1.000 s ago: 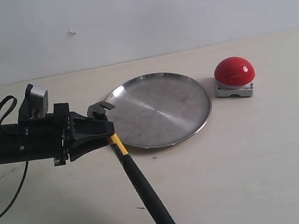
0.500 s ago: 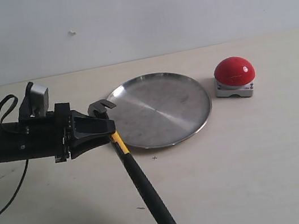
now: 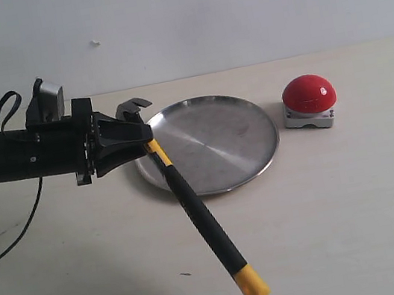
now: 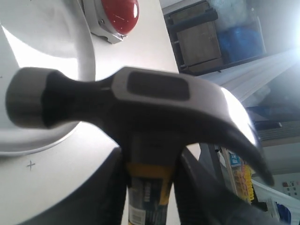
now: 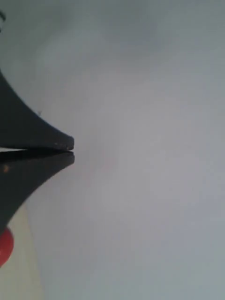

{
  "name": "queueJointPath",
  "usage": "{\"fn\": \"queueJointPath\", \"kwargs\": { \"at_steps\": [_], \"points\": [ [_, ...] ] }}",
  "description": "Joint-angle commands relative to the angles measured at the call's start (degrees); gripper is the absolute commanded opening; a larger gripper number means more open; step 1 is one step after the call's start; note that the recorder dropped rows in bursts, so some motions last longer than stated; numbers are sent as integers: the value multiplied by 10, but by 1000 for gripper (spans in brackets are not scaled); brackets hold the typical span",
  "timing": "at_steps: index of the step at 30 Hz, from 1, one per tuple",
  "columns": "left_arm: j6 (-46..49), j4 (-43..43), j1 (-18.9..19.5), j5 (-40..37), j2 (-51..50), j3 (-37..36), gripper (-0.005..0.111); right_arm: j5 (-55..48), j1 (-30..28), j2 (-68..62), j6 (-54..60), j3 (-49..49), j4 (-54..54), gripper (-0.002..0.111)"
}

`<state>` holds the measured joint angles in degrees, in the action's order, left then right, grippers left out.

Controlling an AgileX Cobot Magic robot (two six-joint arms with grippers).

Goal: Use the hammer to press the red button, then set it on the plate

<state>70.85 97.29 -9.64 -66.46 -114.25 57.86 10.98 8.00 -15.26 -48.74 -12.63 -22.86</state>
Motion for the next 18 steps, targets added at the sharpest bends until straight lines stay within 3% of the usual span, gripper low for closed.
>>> {"fn": "queueJointPath", "kwargs": {
  "at_steps": [1, 6, 11, 14, 15, 18],
  "points": [
    [-11, 27, -2, -35, 9, 15, 0, -83, 0, -132, -87, -71, -160, 0],
    [-11, 27, -2, -35, 9, 15, 0, -144, 3, -275, -26, -152, -195, 0],
    [-6, 27, -2, -35, 9, 15, 0, -257, 3, -365, 177, -227, -206, 0],
    [-6, 27, -2, -35, 9, 15, 0, -434, 3, -437, 280, -314, -205, 0],
    [-6, 27, -2, -35, 9, 15, 0, -540, 3, -473, 325, -364, -173, 0],
    [-4, 27, -2, -35, 9, 15, 0, -671, 3, -535, 426, -431, -40, 0]
  ]
}}
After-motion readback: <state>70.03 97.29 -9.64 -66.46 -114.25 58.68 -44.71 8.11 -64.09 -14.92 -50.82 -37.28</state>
